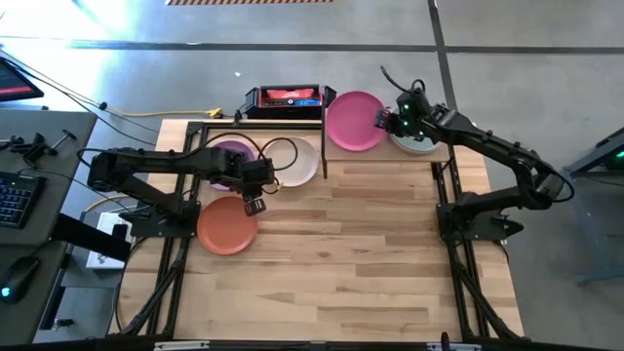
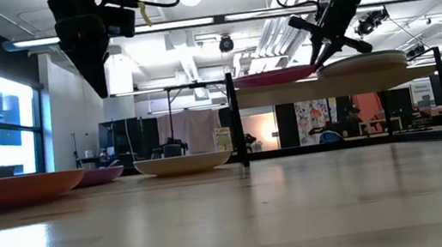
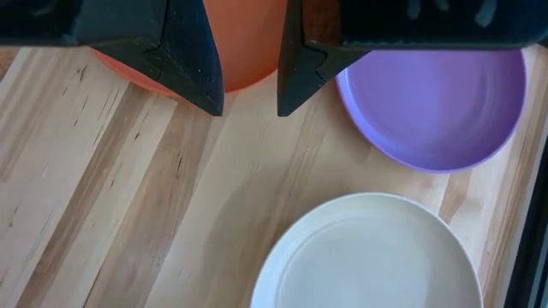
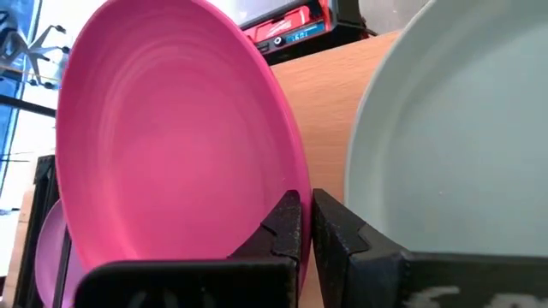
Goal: Place and stack plates onto a shelf
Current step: Put the pink plate on the shelf
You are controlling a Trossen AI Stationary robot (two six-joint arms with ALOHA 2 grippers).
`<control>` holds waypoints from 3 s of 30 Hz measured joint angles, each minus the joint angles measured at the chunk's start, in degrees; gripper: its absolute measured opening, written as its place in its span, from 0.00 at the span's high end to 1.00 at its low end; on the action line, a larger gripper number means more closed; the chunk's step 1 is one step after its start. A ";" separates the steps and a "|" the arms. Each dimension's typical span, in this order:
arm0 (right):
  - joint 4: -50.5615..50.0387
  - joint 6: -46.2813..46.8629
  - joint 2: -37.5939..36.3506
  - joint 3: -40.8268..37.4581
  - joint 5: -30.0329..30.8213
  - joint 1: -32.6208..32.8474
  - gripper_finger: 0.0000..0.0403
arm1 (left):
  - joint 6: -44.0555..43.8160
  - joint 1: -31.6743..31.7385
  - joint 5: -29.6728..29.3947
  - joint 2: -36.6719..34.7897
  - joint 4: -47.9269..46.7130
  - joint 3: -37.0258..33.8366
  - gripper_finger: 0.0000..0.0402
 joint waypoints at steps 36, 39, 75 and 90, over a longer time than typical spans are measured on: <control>-2.78 0.42 0.02 -0.04 0.26 1.73 1.00 | 0.99 0.01 0.00 0.00 0.06 0.00 0.75; -2.78 0.28 0.00 -0.04 0.26 1.73 1.00 | 0.99 0.01 0.00 0.00 0.04 0.00 0.75; 0.28 4.09 -0.05 -0.07 -4.61 8.14 0.78 | 0.08 0.01 1.07 0.00 0.22 0.00 0.75; -2.66 5.88 1.11 -0.07 0.31 9.51 0.78 | 1.52 0.01 1.07 0.00 0.73 0.00 0.75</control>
